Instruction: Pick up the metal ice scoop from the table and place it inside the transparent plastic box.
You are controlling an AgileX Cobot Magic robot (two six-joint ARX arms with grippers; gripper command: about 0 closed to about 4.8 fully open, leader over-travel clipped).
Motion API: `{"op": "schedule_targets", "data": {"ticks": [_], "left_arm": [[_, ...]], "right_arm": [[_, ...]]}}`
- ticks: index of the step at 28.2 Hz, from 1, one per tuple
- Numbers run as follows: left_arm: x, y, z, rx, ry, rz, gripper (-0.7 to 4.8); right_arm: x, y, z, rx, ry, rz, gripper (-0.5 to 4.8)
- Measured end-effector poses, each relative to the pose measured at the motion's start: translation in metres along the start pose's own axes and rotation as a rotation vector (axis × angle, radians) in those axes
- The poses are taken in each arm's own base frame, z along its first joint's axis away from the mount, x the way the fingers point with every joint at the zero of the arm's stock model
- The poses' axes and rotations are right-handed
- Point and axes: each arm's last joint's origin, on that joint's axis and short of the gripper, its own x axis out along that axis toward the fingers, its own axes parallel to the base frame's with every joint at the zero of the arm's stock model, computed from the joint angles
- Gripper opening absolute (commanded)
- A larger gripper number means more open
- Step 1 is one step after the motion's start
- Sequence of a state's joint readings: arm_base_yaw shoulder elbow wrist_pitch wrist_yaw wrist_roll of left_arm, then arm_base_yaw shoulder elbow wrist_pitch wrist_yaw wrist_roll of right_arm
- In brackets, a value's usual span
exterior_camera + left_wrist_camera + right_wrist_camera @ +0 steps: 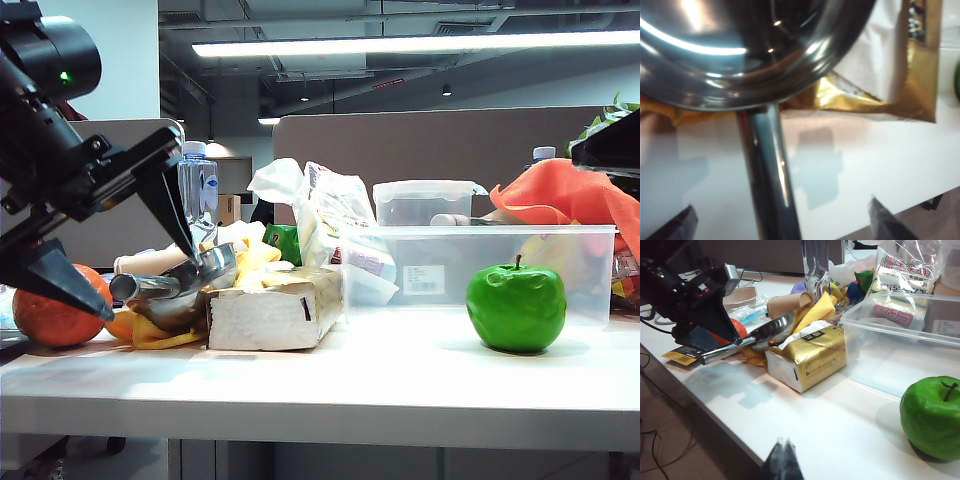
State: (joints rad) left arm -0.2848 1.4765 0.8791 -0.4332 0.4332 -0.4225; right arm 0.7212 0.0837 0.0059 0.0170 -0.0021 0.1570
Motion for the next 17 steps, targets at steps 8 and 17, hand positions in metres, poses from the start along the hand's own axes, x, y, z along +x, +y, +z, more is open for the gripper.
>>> {"op": "schedule_targets", "data": {"ticks": [8, 17], "left_arm": [[0.011, 0.004, 0.002, -0.007, 0.019, -0.009, -0.06], [-0.006, -0.020, 0.026, 0.033, 0.001, -0.177, -0.06]], "right_arm": [[0.000, 0.000, 0.000, 0.000, 0.000, 0.000, -0.01], [0.000, 0.000, 0.000, 0.000, 0.000, 0.000, -0.01]]}}
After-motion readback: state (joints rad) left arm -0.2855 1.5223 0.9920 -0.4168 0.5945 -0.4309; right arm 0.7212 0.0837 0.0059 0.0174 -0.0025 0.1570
